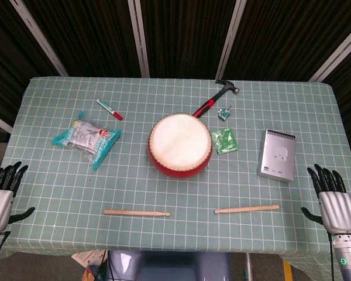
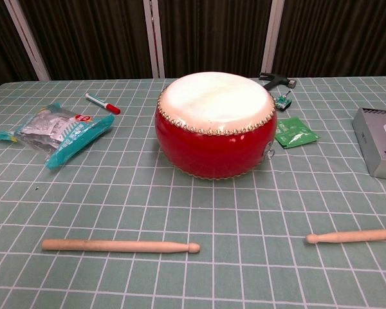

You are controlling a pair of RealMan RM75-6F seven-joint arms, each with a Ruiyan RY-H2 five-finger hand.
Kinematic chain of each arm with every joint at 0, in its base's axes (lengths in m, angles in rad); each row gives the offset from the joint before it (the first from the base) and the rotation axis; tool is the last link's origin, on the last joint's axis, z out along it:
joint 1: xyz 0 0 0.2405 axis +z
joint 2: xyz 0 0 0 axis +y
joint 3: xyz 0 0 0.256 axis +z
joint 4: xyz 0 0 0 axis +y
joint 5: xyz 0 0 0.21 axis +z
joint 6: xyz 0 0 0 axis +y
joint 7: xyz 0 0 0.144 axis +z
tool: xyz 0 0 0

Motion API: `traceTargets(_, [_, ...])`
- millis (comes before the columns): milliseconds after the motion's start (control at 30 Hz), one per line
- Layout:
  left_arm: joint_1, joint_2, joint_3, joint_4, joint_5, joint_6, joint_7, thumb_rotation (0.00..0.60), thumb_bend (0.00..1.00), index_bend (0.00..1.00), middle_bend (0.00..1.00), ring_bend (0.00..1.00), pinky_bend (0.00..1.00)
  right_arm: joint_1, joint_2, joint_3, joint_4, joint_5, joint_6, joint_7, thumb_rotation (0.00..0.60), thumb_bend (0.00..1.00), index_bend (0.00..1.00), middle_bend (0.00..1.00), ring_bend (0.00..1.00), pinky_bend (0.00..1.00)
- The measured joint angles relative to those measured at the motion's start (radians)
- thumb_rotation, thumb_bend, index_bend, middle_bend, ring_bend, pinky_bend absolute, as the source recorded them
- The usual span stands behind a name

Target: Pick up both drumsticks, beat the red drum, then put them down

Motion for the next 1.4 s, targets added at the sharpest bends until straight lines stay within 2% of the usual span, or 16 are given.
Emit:
traceTargets(233, [0.001,0.002,0.001,-0.002,0.002,0.001,-0.001,0.6,0.04,0.0,0.0,0.0,0.05,-0.004,-0.016,0.003,0.029,-0.042,0.044,0.044,0.6,0.21,0.0,0.0,0.0,0.04])
traceTargets(400, [0.001,0.001,0.001,-0.002,0.002,0.002,-0.001,0.6,0.04,0.0,0.0,0.0,0.05,-0.002,-0.014,-0.005,0.035,-0.048,0.03,0.052,0.6,0.21,0.0,0.0,0.0,0.04])
traceTargets(433, [0.001,0.001,0.001,-0.002,-0.001,-0.001,-0.002,0.6,0.04,0.0,0.0,0.0,0.05,-0.001,-0.013,-0.007,0.034,-0.048,0.025,0.051,0.6,0.21,0.0,0.0,0.0,0.05])
traceTargets(500, [-0.001,0.001,0.0,-0.002,-0.004,-0.005,-0.005,0.6,0.04,0.0,0.0,0.0,0.05,0.003,-0.008,-0.012,0.031,-0.048,0.007,0.047,0.6,0.21,0.0,0.02,0.05,0.13])
traceTargets(533, [-0.002,0.001,0.0,-0.003,-0.007,-0.009,-0.006,0.6,0.04,0.0,0.0,0.0,0.05,0.005,-0.005,-0.015,0.029,-0.048,-0.002,0.044,0.6,0.21,0.0,0.09,0.14,0.24])
traceTargets(567, [-0.003,0.002,-0.001,-0.003,-0.008,-0.011,-0.006,0.6,0.04,0.0,0.0,0.0,0.05,0.008,-0.002,-0.018,0.027,-0.048,-0.011,0.04,0.6,0.21,0.04,0.21,0.3,0.39])
traceTargets(633, [-0.004,0.002,-0.001,-0.004,-0.011,-0.015,-0.006,0.6,0.04,0.0,0.0,0.0,0.05,0.015,0.002,-0.025,0.022,-0.05,-0.03,0.025,0.6,0.21,0.17,0.49,0.63,0.65])
traceTargets(667, [-0.004,0.002,-0.001,-0.006,-0.012,-0.016,-0.005,0.6,0.04,0.0,0.0,0.0,0.05,0.018,0.003,-0.029,0.02,-0.052,-0.037,0.016,0.6,0.21,0.23,0.57,0.72,0.72])
traceTargets(733, [-0.005,0.002,-0.002,-0.007,-0.015,-0.018,-0.004,0.6,0.04,0.0,0.0,0.0,0.05,0.025,0.005,-0.04,0.015,-0.059,-0.06,-0.003,0.6,0.21,0.33,0.73,0.87,0.83])
traceTargets(833, [-0.007,0.0,-0.001,-0.012,-0.015,-0.022,0.002,0.6,0.04,0.0,0.0,0.0,0.05,0.038,-0.001,-0.057,0.003,-0.076,-0.093,-0.06,0.6,0.21,0.42,0.87,0.98,0.94])
traceTargets(1033, [-0.006,0.003,0.001,-0.014,-0.008,-0.017,-0.002,0.6,0.04,0.0,0.0,0.0,0.05,0.062,-0.052,-0.068,-0.024,-0.049,-0.168,-0.222,0.6,0.22,0.48,0.99,1.0,1.0])
traceTargets(1200, [-0.007,0.012,0.003,-0.014,-0.006,-0.02,-0.024,0.6,0.04,0.0,0.0,0.0,0.05,0.078,-0.124,-0.047,-0.031,0.047,-0.204,-0.337,0.6,0.23,0.48,1.0,1.0,1.0])
traceTargets(1400, [-0.011,0.019,0.009,-0.013,0.005,-0.029,-0.041,0.6,0.04,0.0,0.0,0.0,0.05,0.094,-0.198,-0.023,-0.023,0.105,-0.212,-0.415,0.6,0.24,0.48,1.0,1.0,1.0])
